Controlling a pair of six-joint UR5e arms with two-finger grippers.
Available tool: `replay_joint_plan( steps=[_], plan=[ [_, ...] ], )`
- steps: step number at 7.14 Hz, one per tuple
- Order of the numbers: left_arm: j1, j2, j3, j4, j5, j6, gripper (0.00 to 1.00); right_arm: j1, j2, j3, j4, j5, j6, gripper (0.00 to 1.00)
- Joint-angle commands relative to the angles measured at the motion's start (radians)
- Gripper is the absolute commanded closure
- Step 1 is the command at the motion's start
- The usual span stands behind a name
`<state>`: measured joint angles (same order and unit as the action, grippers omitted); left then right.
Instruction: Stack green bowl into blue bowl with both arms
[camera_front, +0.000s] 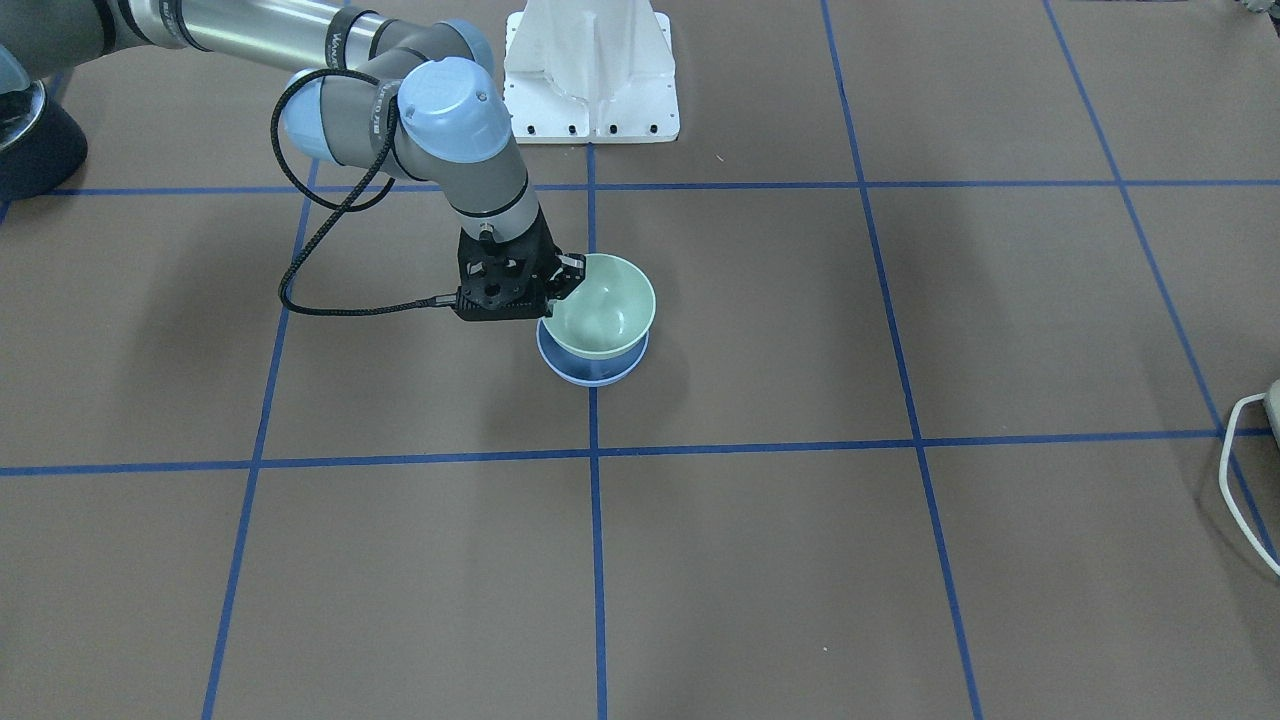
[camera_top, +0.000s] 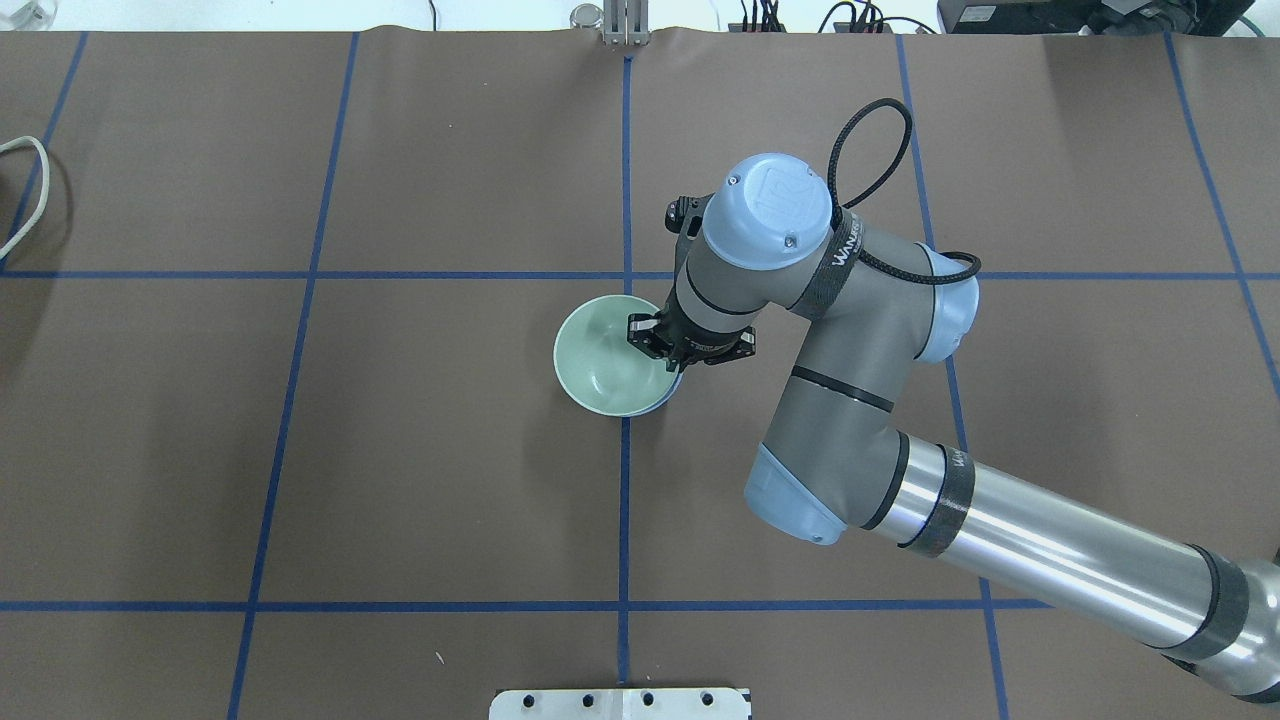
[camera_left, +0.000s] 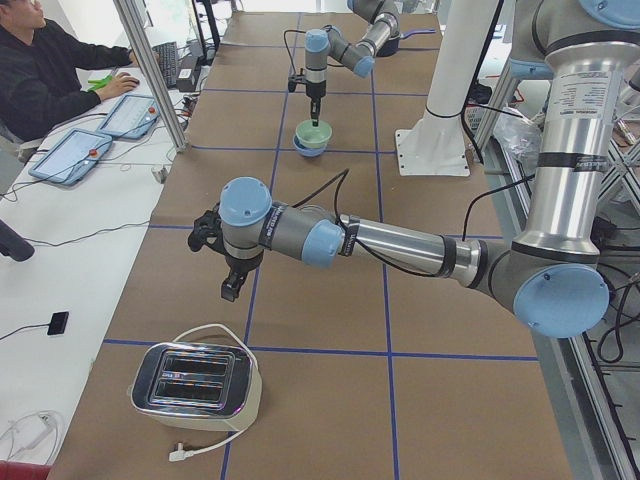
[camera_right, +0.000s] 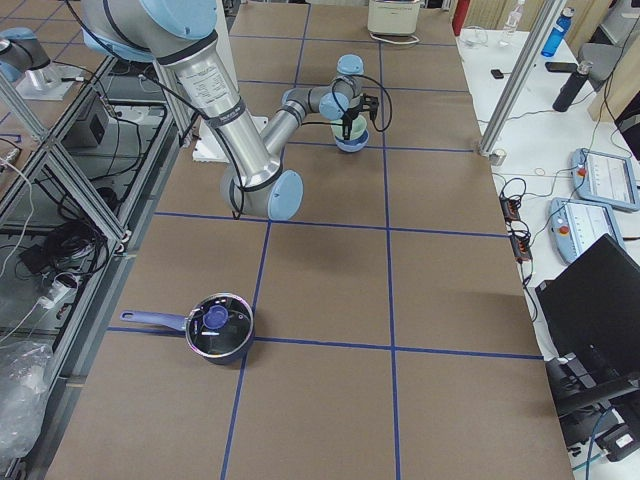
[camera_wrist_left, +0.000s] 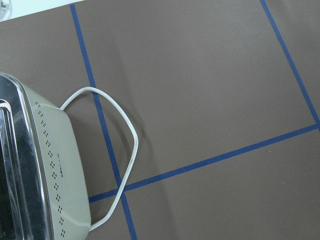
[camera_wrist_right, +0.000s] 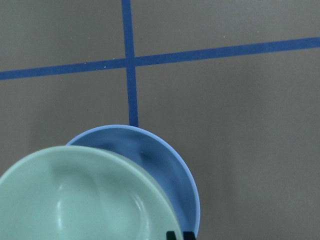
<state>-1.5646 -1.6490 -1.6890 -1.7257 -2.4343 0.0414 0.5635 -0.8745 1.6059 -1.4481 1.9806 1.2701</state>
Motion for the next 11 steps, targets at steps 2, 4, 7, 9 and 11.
replay_joint_plan(
  steps=[2, 4, 7, 9, 11],
  plan=[
    [0.0, 0.001, 0.0, 0.0, 0.0, 0.0, 0.02, 0.001, -0.001, -0.03, 0.051, -0.003, 0.0, 1.0],
    [0.0, 0.003, 0.0, 0.0, 0.0, 0.0, 0.02, 0.01, -0.001, -0.034, 0.051, -0.003, -0.008, 1.0],
    [0.0, 0.003, -0.001, 0.0, 0.0, 0.0, 0.02, 0.022, -0.003, -0.035, 0.049, -0.003, -0.012, 1.0],
    [0.0, 0.003, 0.0, 0.0, 0.0, 0.0, 0.02, 0.022, -0.001, -0.043, 0.049, -0.002, -0.012, 1.0],
    [0.0, 0.003, 0.002, 0.0, 0.001, 0.0, 0.02, 0.013, -0.001, -0.043, 0.051, -0.003, -0.009, 1.0]
  ],
)
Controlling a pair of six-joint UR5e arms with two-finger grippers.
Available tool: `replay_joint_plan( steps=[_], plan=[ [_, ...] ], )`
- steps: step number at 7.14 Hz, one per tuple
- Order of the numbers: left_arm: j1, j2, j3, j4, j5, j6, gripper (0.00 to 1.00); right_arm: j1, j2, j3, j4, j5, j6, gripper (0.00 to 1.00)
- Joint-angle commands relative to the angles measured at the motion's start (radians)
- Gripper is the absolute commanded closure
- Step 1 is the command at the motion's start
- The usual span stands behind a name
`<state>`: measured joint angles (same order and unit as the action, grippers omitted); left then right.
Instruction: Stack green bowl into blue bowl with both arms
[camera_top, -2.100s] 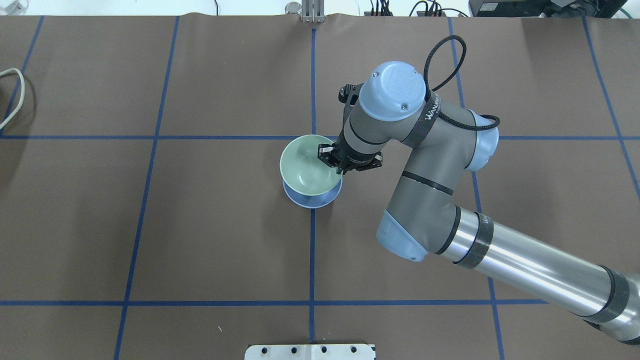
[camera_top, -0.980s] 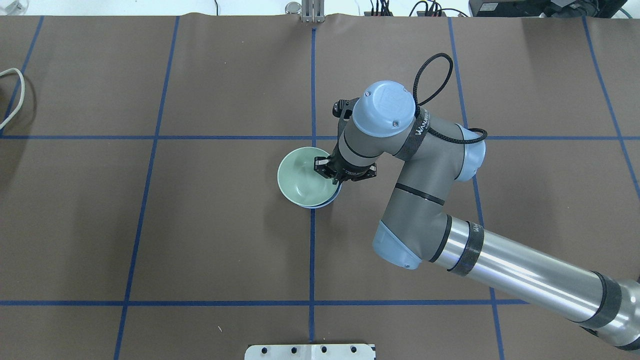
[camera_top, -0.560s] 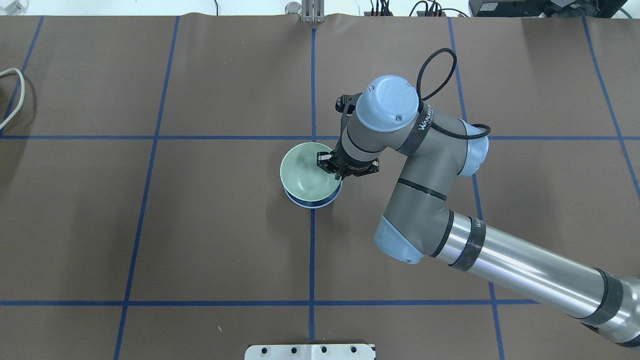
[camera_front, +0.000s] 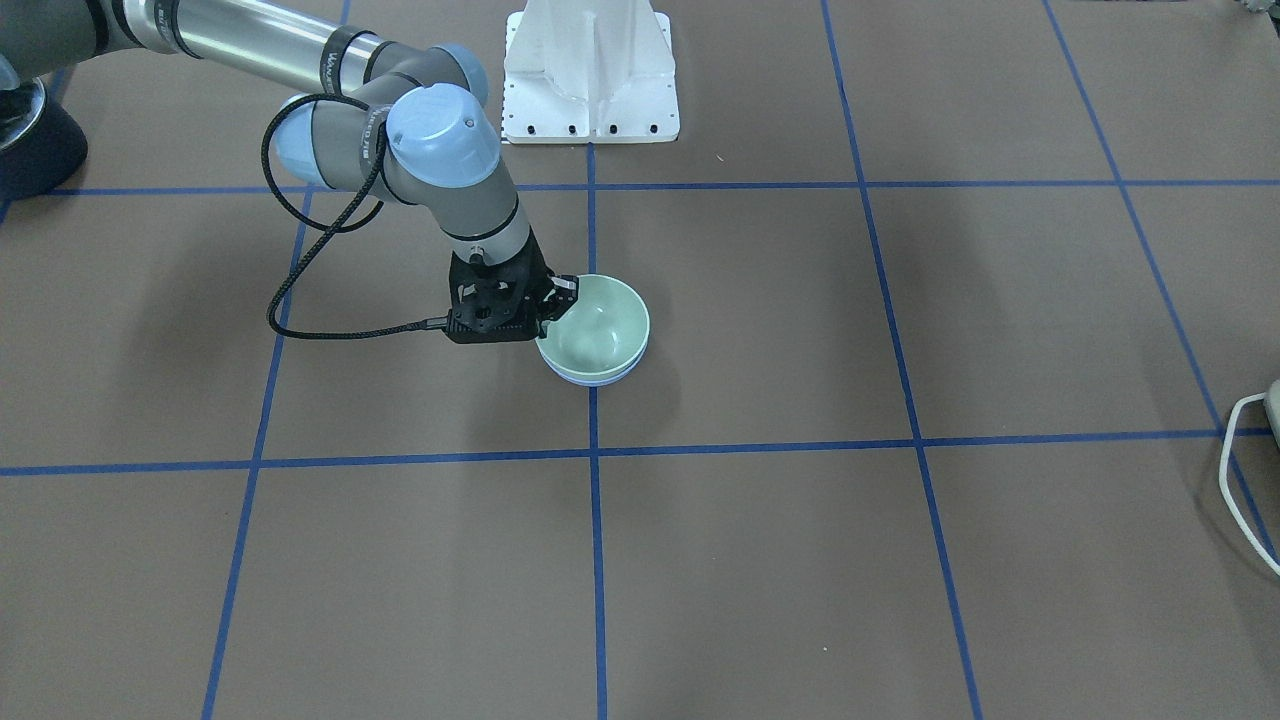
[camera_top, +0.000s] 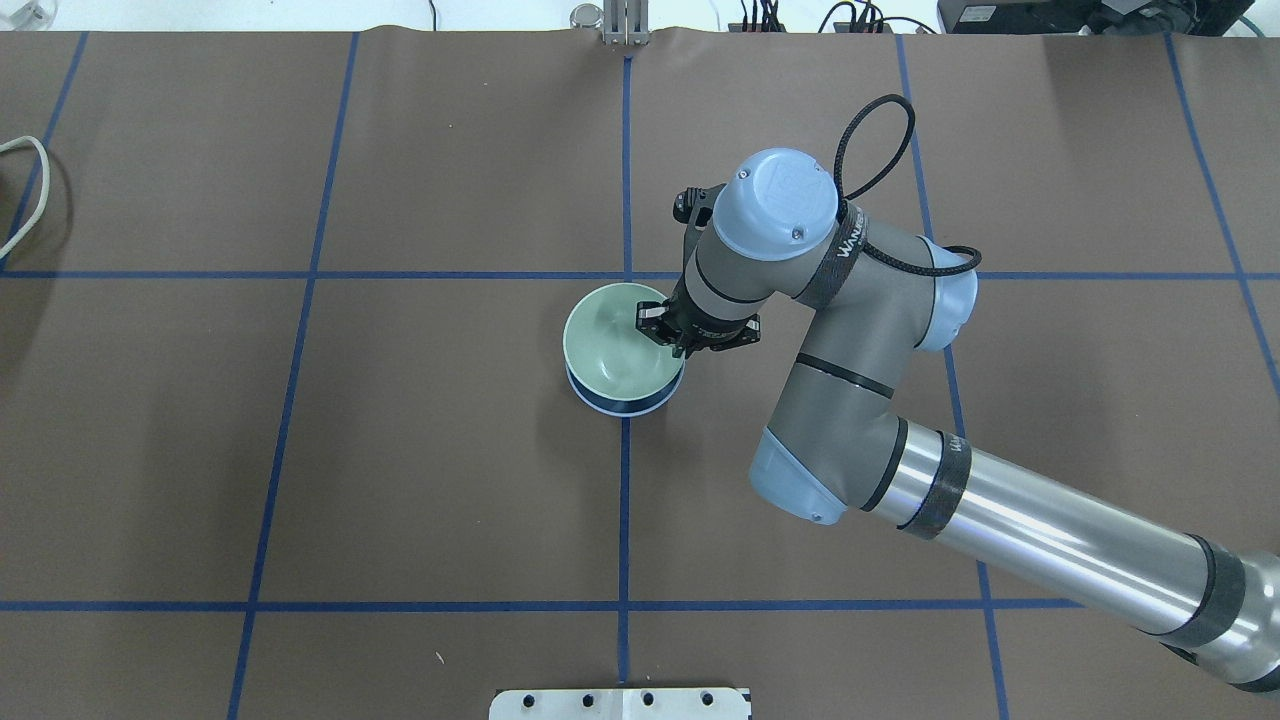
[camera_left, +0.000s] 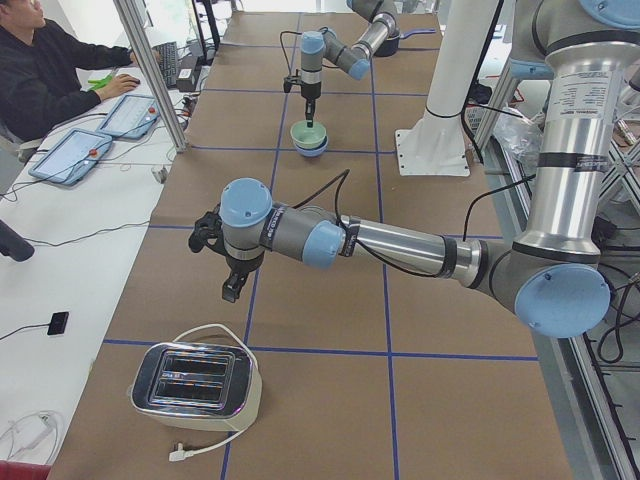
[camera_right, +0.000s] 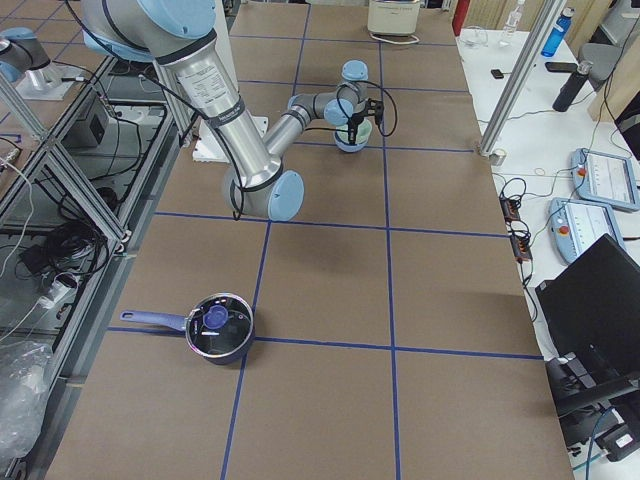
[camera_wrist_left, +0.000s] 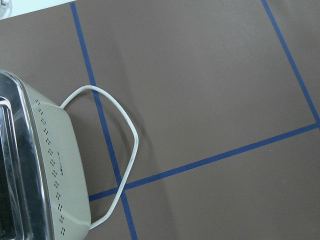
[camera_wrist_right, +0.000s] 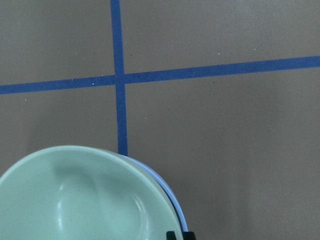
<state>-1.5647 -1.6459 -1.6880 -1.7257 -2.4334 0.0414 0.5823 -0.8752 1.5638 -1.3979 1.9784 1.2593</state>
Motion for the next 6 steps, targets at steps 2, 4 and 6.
replay_joint_plan(
  steps=[2, 4, 6],
  plan=[
    [0.0, 0.0, 0.004, 0.0, 0.0, 0.0, 0.02, -0.012, 0.002, -0.001, 0.0, 0.0, 0.002, 1.0],
    [0.0, -0.002, 0.007, 0.0, -0.001, 0.0, 0.02, -0.012, -0.01, -0.001, 0.026, 0.0, -0.007, 0.96],
    [0.0, -0.002, 0.007, 0.0, -0.001, 0.0, 0.02, -0.01, -0.01, -0.002, 0.03, -0.001, -0.029, 0.02]
  ],
)
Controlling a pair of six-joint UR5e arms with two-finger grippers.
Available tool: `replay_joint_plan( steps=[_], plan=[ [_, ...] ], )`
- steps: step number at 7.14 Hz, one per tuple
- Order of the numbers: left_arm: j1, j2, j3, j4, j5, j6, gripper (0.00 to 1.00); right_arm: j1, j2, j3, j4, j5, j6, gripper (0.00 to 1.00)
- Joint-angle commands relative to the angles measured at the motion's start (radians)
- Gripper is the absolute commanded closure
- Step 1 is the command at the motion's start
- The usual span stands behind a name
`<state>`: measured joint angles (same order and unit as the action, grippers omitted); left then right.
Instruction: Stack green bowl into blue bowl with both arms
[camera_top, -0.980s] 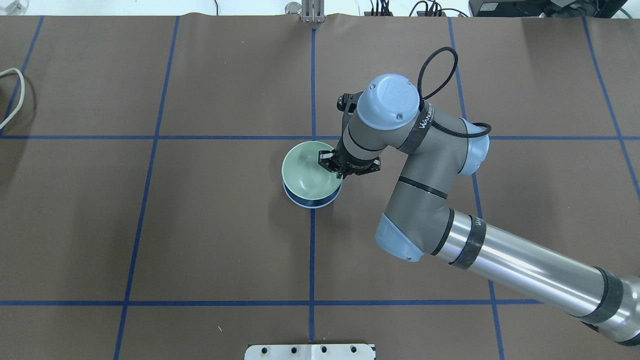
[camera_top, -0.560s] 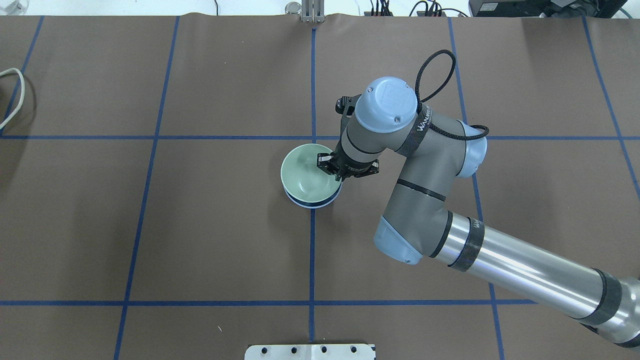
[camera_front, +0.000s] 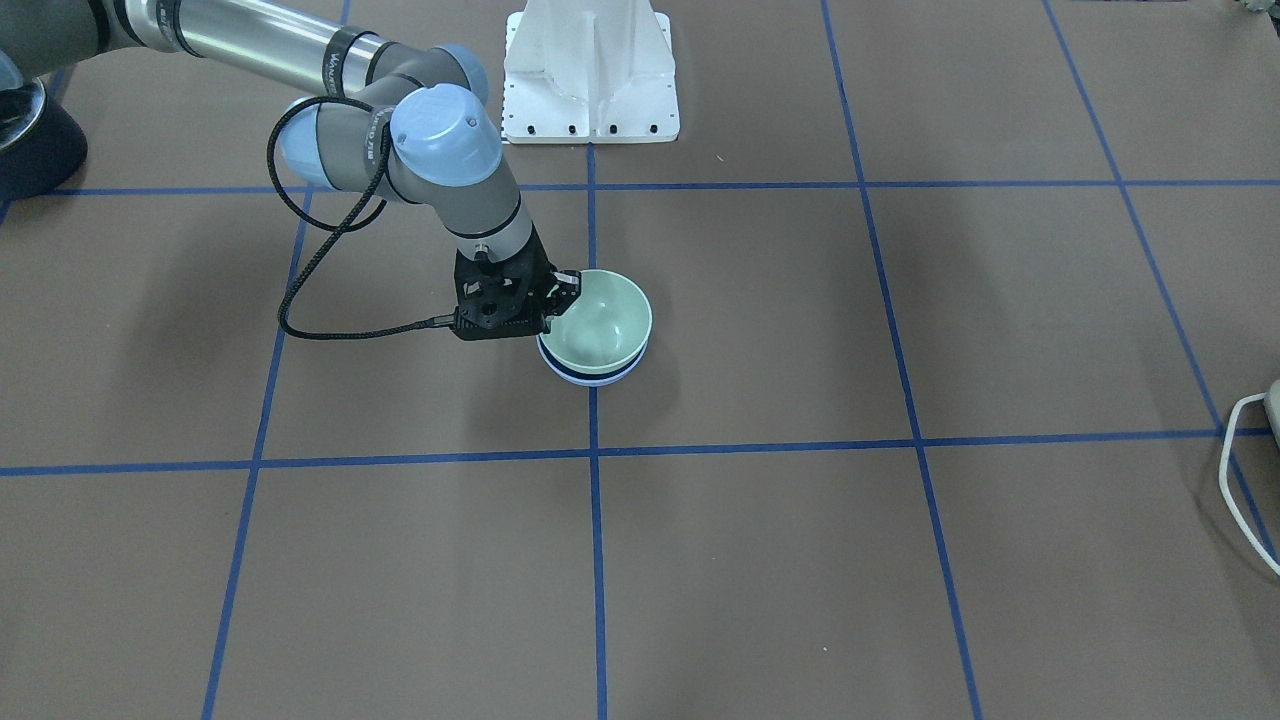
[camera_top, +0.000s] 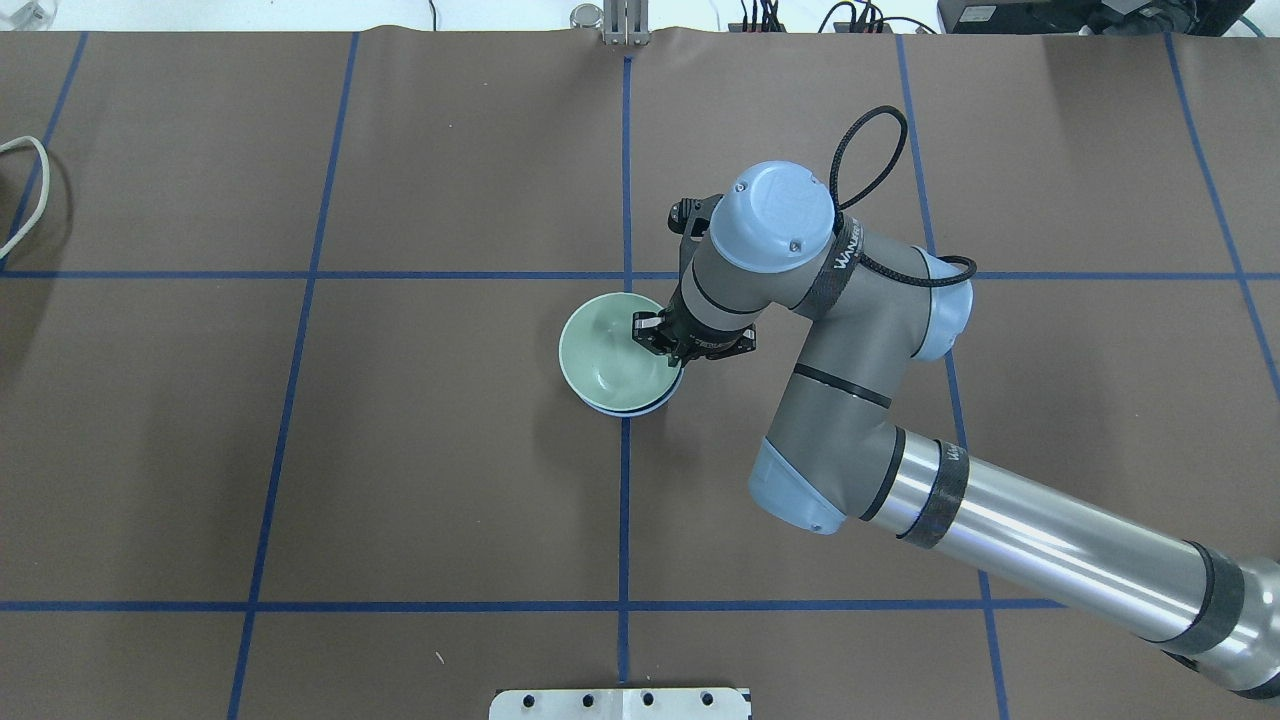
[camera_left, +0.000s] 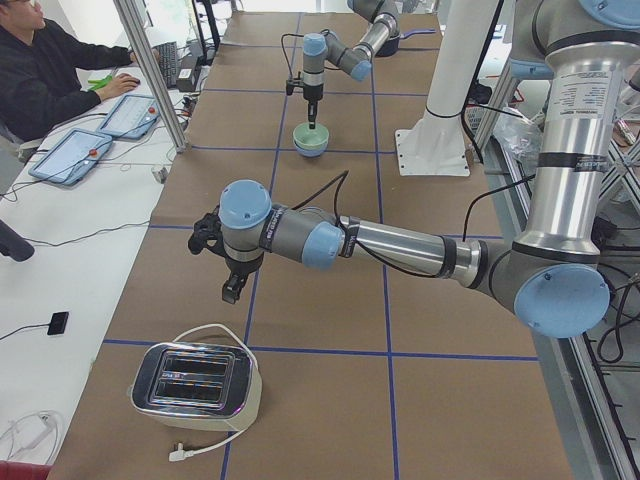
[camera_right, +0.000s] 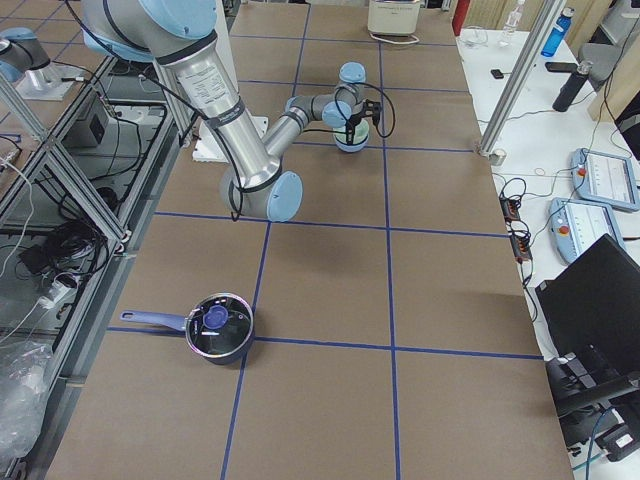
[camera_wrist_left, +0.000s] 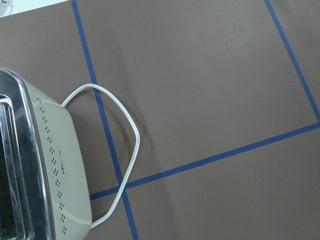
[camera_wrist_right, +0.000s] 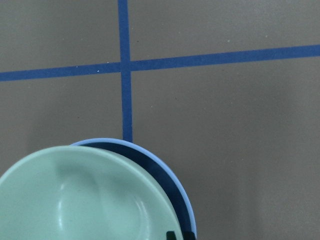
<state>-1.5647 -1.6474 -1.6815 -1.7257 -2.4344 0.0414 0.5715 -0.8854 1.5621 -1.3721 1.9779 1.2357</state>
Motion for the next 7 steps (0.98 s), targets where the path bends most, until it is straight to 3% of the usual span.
replay_joint_plan(
  steps=[1, 4, 7],
  plan=[
    [0.0, 0.001, -0.001, 0.0, 0.0, 0.0, 0.02, 0.01, -0.001, -0.001, 0.005, -0.001, -0.01, 0.0],
    [-0.002, 0.003, -0.001, 0.0, 0.0, 0.0, 0.02, 0.133, -0.001, 0.007, 0.024, 0.022, -0.051, 0.0],
    [-0.005, 0.008, -0.01, -0.002, -0.003, 0.0, 0.02, 0.406, -0.124, 0.03, 0.025, 0.18, -0.287, 0.0]
  ],
)
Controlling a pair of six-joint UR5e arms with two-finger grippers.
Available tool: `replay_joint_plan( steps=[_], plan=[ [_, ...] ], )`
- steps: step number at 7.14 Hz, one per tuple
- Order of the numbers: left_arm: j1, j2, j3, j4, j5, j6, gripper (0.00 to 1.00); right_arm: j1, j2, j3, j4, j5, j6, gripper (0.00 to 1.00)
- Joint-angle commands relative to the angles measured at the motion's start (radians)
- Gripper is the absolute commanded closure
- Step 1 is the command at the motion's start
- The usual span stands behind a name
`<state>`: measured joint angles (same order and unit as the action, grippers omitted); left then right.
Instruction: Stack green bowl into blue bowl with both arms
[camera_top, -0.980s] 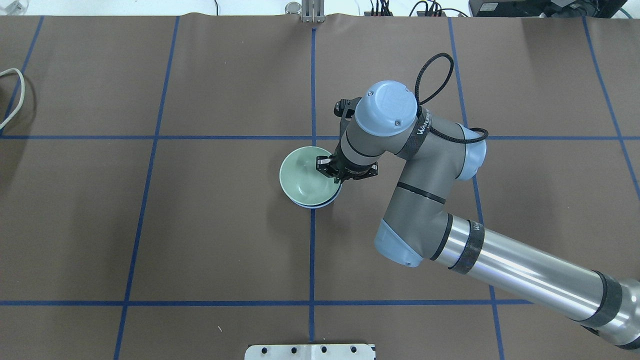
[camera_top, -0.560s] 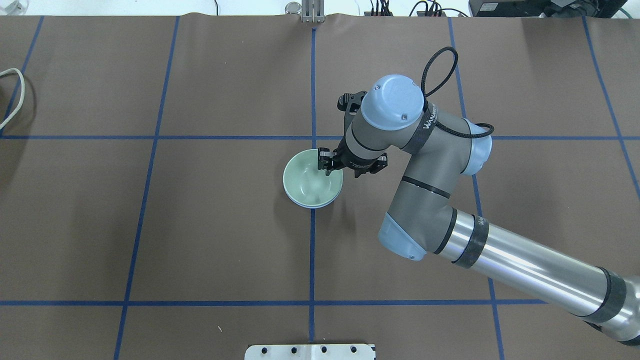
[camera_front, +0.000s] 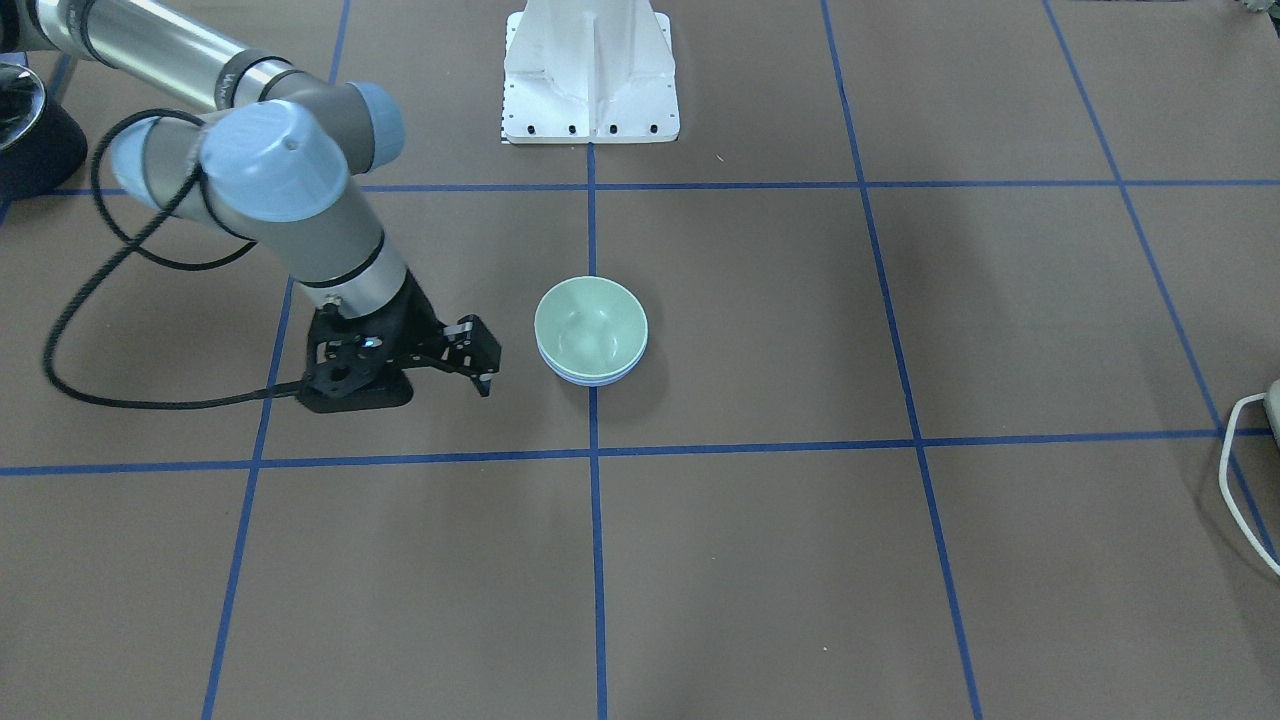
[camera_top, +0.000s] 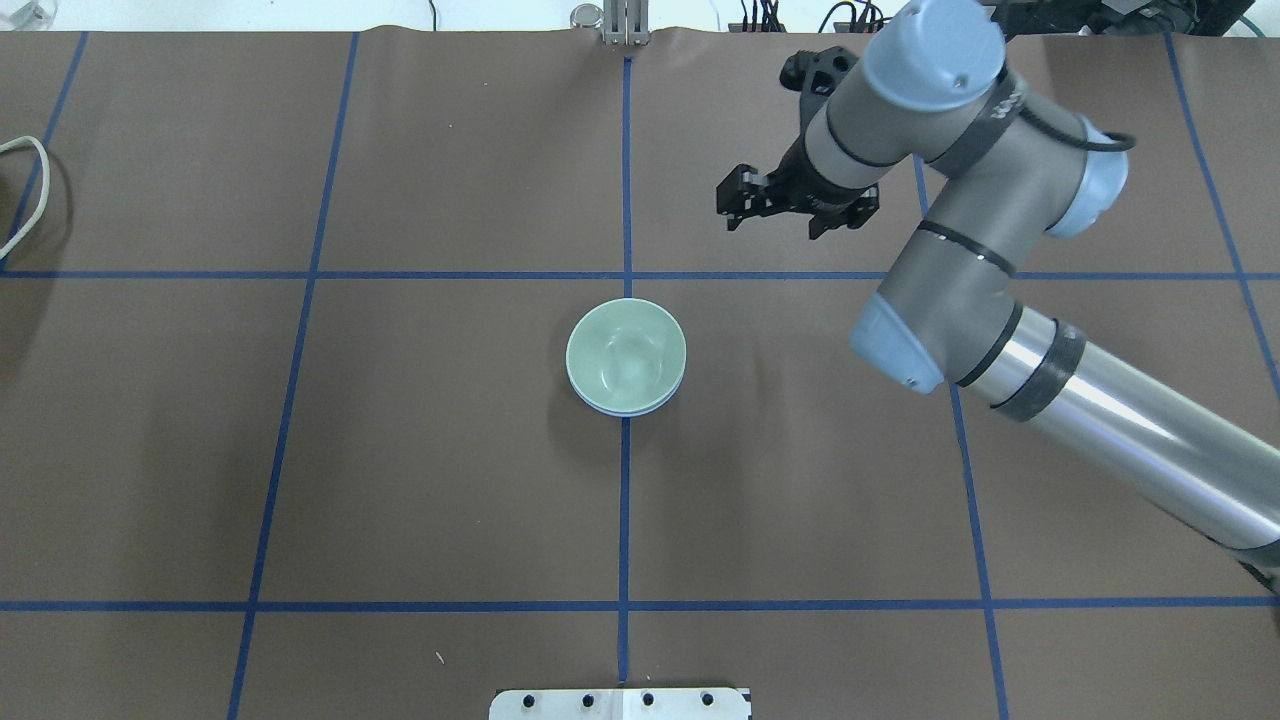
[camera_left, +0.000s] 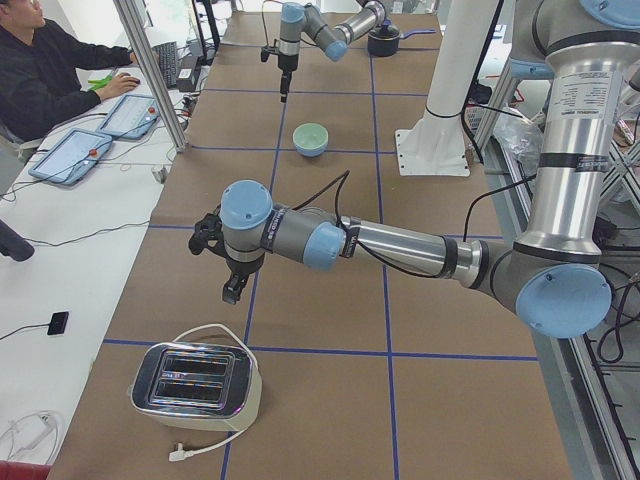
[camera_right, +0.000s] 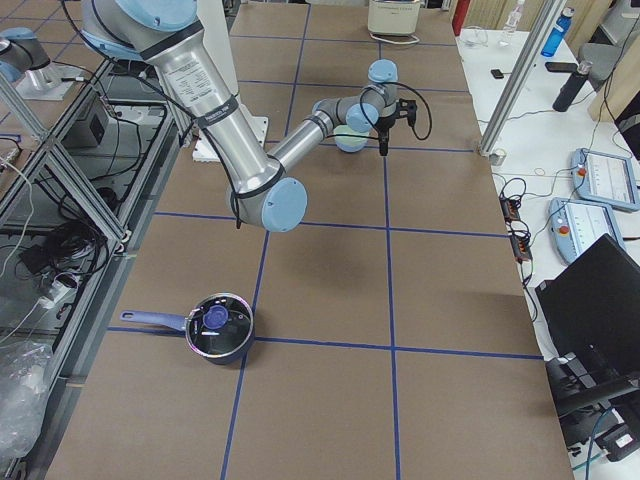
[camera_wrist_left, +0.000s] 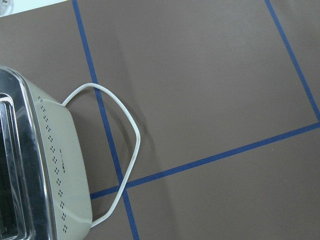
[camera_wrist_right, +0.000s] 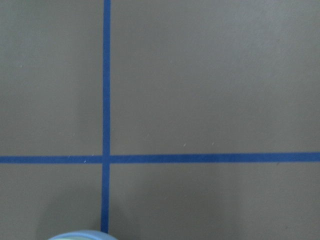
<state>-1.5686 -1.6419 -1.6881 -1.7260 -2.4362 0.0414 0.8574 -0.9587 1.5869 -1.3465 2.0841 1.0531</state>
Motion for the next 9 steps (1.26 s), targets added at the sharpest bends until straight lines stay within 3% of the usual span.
replay_joint_plan(
  steps=[1, 5, 9],
  plan=[
    [-0.002, 0.002, -0.005, 0.0, -0.001, 0.0, 0.02, 0.214, -0.11, 0.01, 0.0, 0.17, -0.266, 0.0],
    [-0.056, -0.004, 0.002, 0.063, -0.007, 0.096, 0.02, 0.432, -0.289, -0.004, -0.025, 0.229, -0.561, 0.0],
    [-0.065, 0.002, 0.005, 0.079, -0.003, 0.109, 0.02, 0.566, -0.443, -0.004, -0.026, 0.266, -0.752, 0.0]
  ],
)
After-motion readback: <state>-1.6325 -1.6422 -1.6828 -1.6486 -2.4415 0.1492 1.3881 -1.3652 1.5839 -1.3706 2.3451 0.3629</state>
